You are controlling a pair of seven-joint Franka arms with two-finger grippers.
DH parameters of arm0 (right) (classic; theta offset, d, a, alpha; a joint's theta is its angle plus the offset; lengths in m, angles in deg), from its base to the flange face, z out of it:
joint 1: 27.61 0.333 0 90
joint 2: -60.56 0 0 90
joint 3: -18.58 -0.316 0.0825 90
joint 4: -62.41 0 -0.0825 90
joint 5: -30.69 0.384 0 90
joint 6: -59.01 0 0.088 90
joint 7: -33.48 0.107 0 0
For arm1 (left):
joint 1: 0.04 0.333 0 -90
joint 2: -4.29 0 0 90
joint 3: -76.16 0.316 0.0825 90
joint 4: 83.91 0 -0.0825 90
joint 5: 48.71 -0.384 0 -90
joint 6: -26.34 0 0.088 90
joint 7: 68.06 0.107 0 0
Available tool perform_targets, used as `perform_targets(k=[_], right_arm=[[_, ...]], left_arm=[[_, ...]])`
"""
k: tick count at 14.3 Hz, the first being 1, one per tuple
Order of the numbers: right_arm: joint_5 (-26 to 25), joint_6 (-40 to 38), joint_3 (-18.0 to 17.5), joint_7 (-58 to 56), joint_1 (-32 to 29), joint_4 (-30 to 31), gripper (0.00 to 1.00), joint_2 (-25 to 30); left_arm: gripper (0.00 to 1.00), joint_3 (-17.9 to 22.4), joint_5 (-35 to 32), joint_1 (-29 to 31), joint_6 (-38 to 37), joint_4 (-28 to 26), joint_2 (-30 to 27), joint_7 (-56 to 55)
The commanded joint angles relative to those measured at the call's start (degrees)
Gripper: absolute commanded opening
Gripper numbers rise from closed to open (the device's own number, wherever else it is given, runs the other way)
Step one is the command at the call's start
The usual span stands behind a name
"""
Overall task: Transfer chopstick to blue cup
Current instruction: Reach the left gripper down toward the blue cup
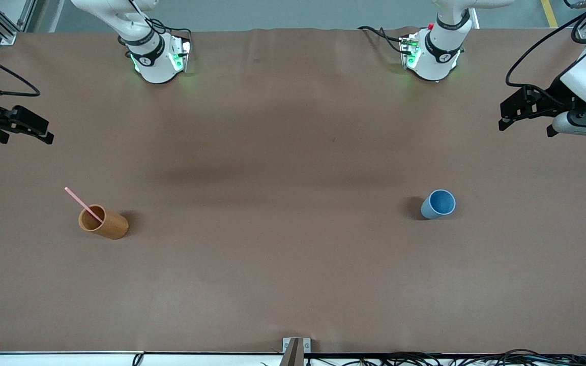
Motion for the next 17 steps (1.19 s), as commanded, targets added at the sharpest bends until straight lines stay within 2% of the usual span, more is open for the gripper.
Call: perform_targets(k=[1, 7, 11, 14, 17], right_arm=[[0.25, -0.63, 0.53, -0.42, 0.18, -0.58, 1.0, -0.29], [0.25, -0.63, 0.62, -0.51, 0.18, -0.58, 1.0, -0.29], [0.16, -0.1, 0.62, -0.51, 0.36, -0.67, 1.0, -0.29], [0.25, 0.07, 0.62, -0.59, 0.45, -0.58, 1.0, -0.29], [0.25, 0.07, 0.62, -2.79, -0.08, 0.73, 0.99, -0.38]], left_arm=[[1.0, -0.17, -1.05, 0.09, -1.65, 1.81, 0.74, 0.3], [1.0, -0.17, -0.96, 0.09, -1.65, 1.72, 1.0, 0.3], [1.0, 1.06, -0.26, 0.62, 0.35, -0.04, 4.33, 0.65], [1.0, 2.73, -0.09, 0.7, 7.89, -5.03, 8.12, 0.65], [1.0, 2.73, -0.08, 0.62, 22.11, -15.21, 10.93, 0.65]])
